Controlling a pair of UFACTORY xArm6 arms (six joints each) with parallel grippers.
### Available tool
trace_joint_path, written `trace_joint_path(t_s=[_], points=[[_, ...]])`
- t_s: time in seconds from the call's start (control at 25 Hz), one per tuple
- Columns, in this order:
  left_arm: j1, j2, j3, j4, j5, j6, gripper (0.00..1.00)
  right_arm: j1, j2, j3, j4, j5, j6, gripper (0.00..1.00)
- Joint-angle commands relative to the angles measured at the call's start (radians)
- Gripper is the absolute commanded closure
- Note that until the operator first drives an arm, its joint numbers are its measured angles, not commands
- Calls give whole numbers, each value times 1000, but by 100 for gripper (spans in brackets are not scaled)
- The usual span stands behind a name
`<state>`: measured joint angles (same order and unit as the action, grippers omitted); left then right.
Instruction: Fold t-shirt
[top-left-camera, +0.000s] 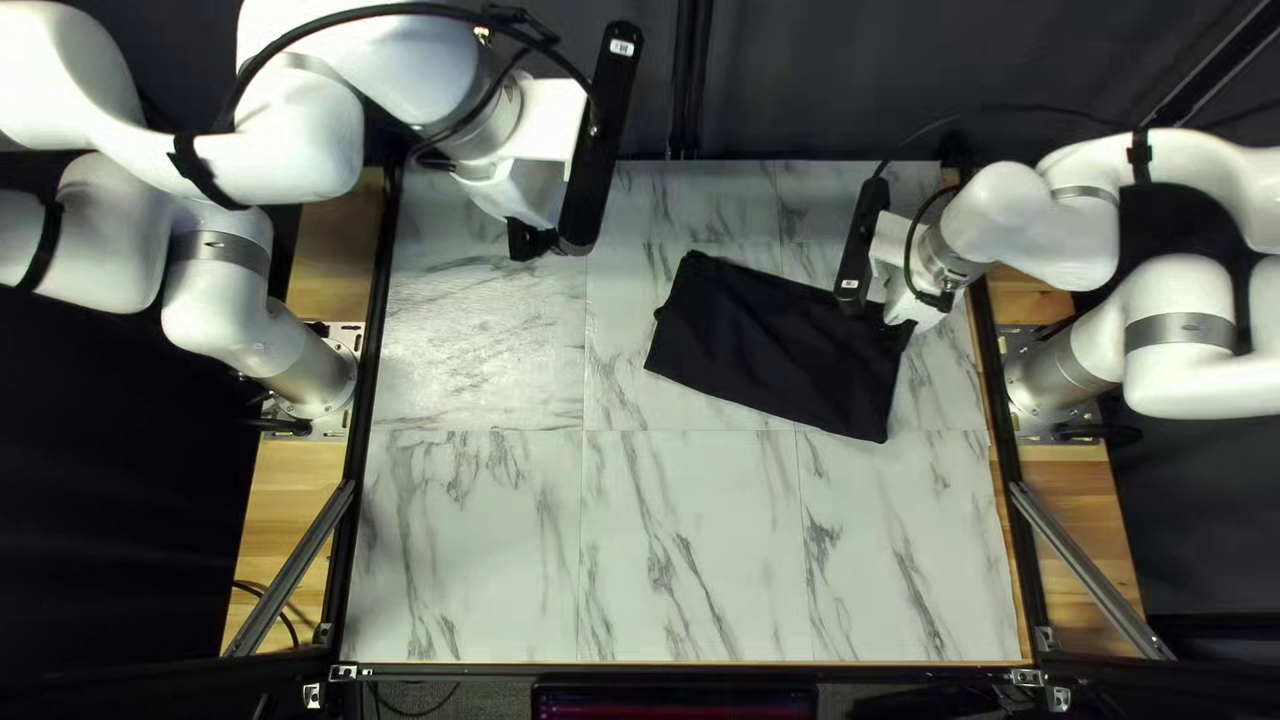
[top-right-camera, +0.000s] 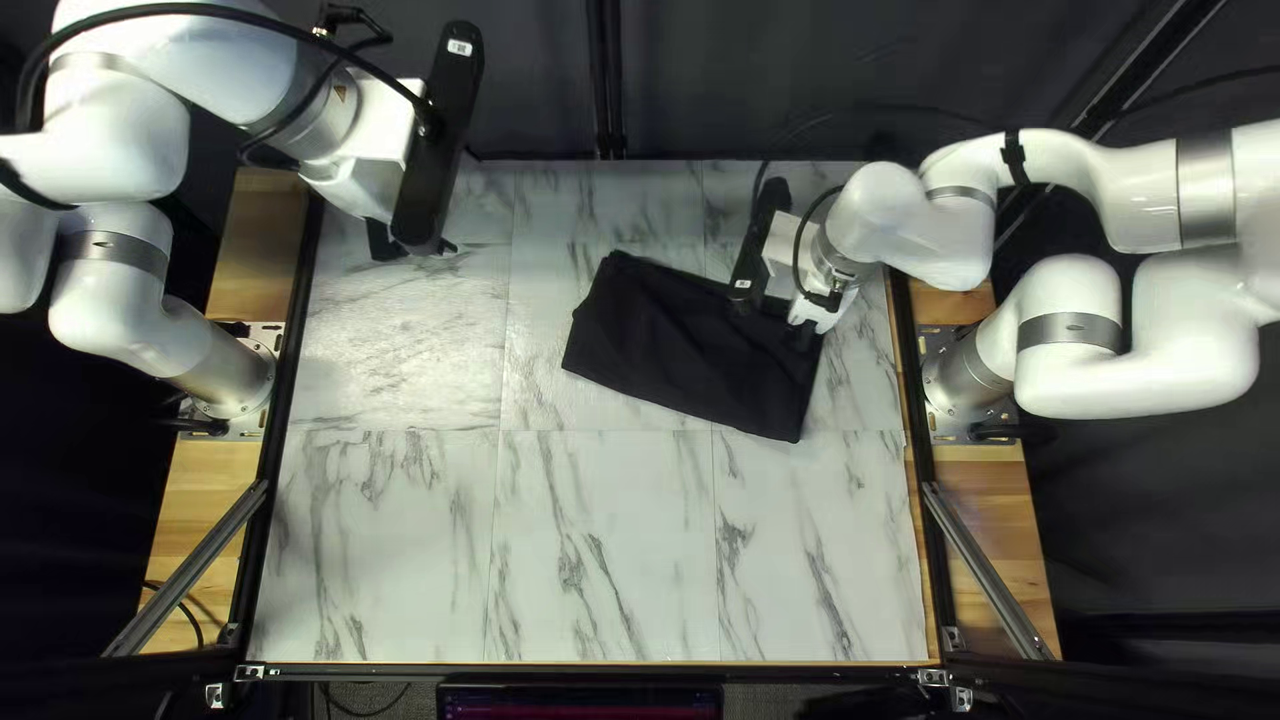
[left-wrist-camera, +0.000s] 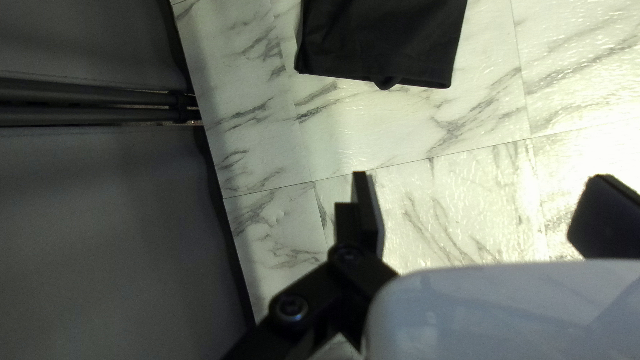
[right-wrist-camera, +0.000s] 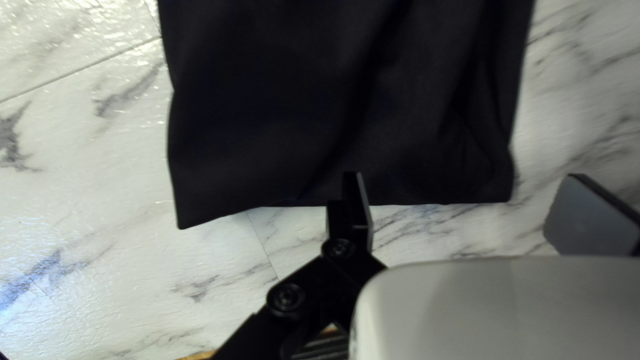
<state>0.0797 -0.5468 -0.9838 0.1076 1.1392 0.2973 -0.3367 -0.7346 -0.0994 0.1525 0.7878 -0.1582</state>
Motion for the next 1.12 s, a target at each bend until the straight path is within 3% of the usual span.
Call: trace_joint_path(t_s=[0.04,0.2,0.52,0.64,0.72,0.76,1.12], points=[[0,0,0,0,0,0,0,-93,-24,31,78,34,-197,0],[0,0,0,0,0,0,0,-103,-39,46,94,43,-257,0],[0,0,0,0,0,0,0,-82,61,52,146,-54,-333,0],[0,0,0,0,0,0,0,-77,81,60,156,-77,-344,9],[0,0,0,0,0,0,0,-73,88,68,159,-88,-347,35],[0,0,0,0,0,0,0,-73,87,69,159,-88,-347,99],[0,0,0,0,0,0,0,-71,19,75,121,-26,-315,100]])
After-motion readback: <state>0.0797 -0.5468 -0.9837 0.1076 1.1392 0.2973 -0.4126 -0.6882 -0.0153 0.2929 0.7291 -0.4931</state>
